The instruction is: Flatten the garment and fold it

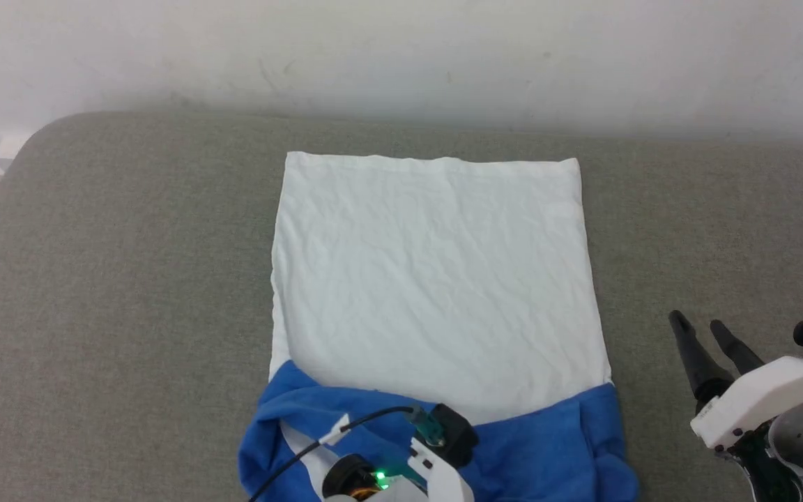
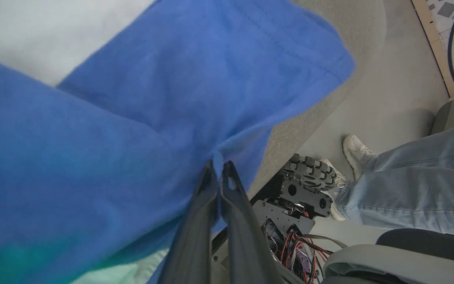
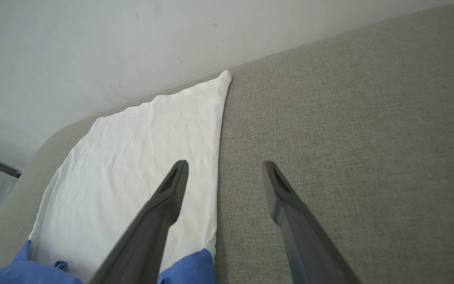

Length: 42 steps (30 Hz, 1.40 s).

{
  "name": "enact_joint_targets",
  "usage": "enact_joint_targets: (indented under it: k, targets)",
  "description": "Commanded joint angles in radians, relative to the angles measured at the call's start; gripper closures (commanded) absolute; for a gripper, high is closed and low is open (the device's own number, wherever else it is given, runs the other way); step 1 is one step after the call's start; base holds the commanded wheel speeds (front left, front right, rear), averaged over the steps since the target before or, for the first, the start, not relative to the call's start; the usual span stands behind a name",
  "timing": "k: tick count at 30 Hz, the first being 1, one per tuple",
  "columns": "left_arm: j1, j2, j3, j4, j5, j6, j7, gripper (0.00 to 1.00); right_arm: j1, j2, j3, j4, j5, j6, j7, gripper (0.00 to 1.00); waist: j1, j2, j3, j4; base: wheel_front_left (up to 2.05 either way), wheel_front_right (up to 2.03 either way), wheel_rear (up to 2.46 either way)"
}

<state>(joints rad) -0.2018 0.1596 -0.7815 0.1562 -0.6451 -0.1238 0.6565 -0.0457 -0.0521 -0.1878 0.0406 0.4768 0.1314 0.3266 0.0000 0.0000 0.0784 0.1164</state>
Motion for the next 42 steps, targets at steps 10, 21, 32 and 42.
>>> enact_joint_targets:
  k: [10,21,32,42]
  targets:
    - [-0.028,0.014,0.153,-0.053,-0.120,0.063,0.002,0.00,0.004,0.002,0.020,-0.002,0.010,-0.001,0.002,0.00,0.0000,0.0000,0.003,0.009,0.00,0.00,0.00]
    - [-0.088,0.109,0.574,-0.096,0.026,0.193,-0.620,0.00,-0.051,0.002,0.025,-0.022,-0.037,-0.001,0.047,0.00,0.0000,0.0000,0.031,0.002,0.00,0.00,0.00]
    - [-0.098,0.085,0.634,-0.051,0.154,0.192,-0.912,0.00,-0.363,0.002,0.021,0.125,-0.099,-0.001,0.137,0.00,0.0000,0.0000,0.151,0.030,0.00,0.00,0.00]
    - [-0.190,0.032,0.643,-0.095,0.183,0.160,-0.918,0.00,-0.826,0.001,-0.054,0.386,-0.435,-0.001,0.316,0.00,0.0000,0.0000,0.337,0.114,0.00,0.00,0.00]
